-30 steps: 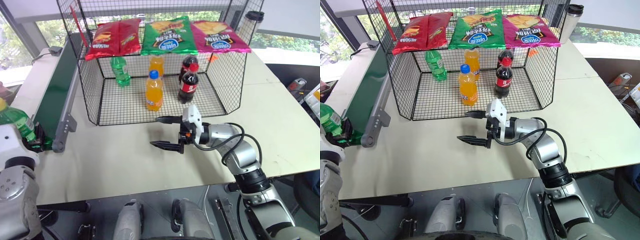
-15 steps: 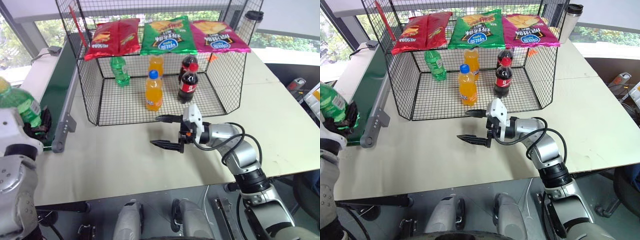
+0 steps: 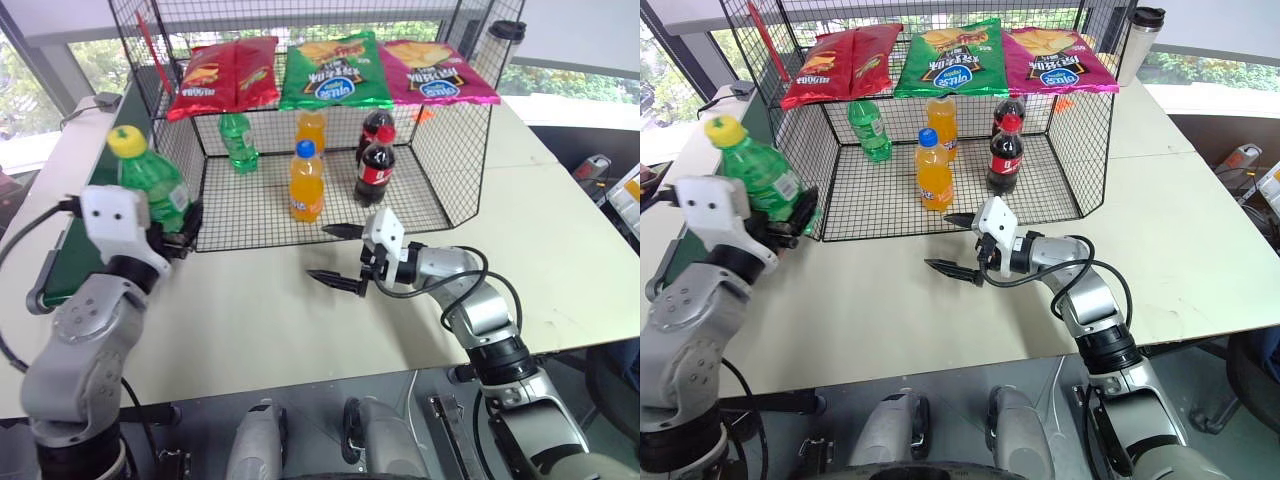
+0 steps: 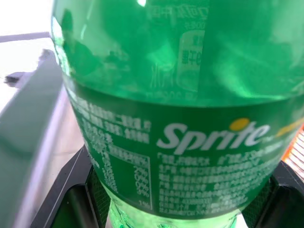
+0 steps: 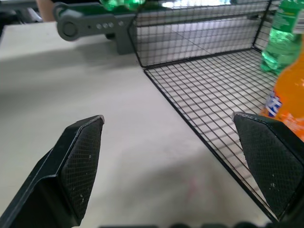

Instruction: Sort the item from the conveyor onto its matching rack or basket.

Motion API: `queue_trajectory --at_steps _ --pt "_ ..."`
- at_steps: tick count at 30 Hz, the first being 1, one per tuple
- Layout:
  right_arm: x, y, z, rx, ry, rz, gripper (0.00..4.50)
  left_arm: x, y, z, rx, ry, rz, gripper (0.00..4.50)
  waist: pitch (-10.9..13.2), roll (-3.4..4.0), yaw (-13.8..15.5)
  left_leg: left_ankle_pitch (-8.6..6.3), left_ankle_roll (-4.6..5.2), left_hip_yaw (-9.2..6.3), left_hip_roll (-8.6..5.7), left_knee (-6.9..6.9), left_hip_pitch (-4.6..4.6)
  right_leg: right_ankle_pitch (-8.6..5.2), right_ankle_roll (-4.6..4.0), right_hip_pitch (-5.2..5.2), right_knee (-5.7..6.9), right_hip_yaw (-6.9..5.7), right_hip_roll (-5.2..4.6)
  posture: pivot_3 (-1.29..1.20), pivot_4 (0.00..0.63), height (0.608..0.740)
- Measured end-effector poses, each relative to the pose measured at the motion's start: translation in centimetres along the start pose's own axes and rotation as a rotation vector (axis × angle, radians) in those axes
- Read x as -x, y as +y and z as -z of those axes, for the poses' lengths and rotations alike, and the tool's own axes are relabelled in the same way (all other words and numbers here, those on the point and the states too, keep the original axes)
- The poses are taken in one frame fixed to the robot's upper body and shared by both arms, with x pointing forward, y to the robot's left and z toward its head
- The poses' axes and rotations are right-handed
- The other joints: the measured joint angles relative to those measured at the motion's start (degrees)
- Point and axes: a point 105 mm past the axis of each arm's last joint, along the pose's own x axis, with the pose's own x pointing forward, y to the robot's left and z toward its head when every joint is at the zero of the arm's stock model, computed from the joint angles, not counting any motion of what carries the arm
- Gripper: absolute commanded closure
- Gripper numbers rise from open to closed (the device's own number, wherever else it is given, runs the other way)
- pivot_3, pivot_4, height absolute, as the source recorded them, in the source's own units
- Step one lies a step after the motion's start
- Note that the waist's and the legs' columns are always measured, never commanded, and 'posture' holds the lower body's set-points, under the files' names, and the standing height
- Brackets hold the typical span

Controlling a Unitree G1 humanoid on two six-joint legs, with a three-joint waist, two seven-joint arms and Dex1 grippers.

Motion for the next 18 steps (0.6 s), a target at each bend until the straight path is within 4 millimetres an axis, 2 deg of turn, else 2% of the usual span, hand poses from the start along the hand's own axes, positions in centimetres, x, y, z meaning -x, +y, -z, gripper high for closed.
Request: queue_trajectory --at_steps 5,6,11,15,18 --pt "0.0 -0.9 0.6 0.010 0.041 0.047 0.00 -3.0 -2.8 1.6 0.035 0.006 0.058 1.76 0.00 0.00 -0.05 0.00 0.00 0.02 -0.01 0.00 -0.02 0.01 0.01 -0.01 -0.02 0.00 0.00 0.00 0.150 0.740" --pt "0.0 -1.0 0.7 0.010 0.046 0.052 0.00 -4.1 -3.3 2.0 0.035 0.006 0.049 1.76 0.00 -0.01 0.01 0.00 0.00 0.01 -0.01 0.00 -0.01 0.01 0.02 0.00 -0.01 0.00 0.01 0.00 0.150 0.740" --pt "0.0 -1.1 0.7 0.009 0.049 0.057 0.00 -7.8 -3.6 3.6 0.020 0.030 -0.022 1.76 0.01 -0.01 -0.23 0.00 0.01 0.03 0.00 -0.01 -0.02 0.02 0.03 -0.03 -0.01 -0.01 0.03 0.00 0.150 0.740" --pt "0.0 -1.2 0.8 0.007 0.053 0.060 0.00 -9.2 -3.6 4.3 0.003 0.032 -0.041 1.76 0.00 -0.01 -0.12 0.00 0.01 0.03 0.01 -0.04 -0.03 0.02 0.04 -0.05 -0.01 -0.02 0.03 0.00 0.150 0.740" --pt "0.0 -1.2 0.8 0.008 0.056 0.061 0.00 -9.9 -3.5 5.6 0.000 0.064 -0.052 1.76 0.00 -0.01 -0.10 0.00 0.01 0.07 0.00 -0.03 -0.04 0.02 0.05 -0.04 -0.02 -0.02 -0.01 0.00 0.150 0.740"
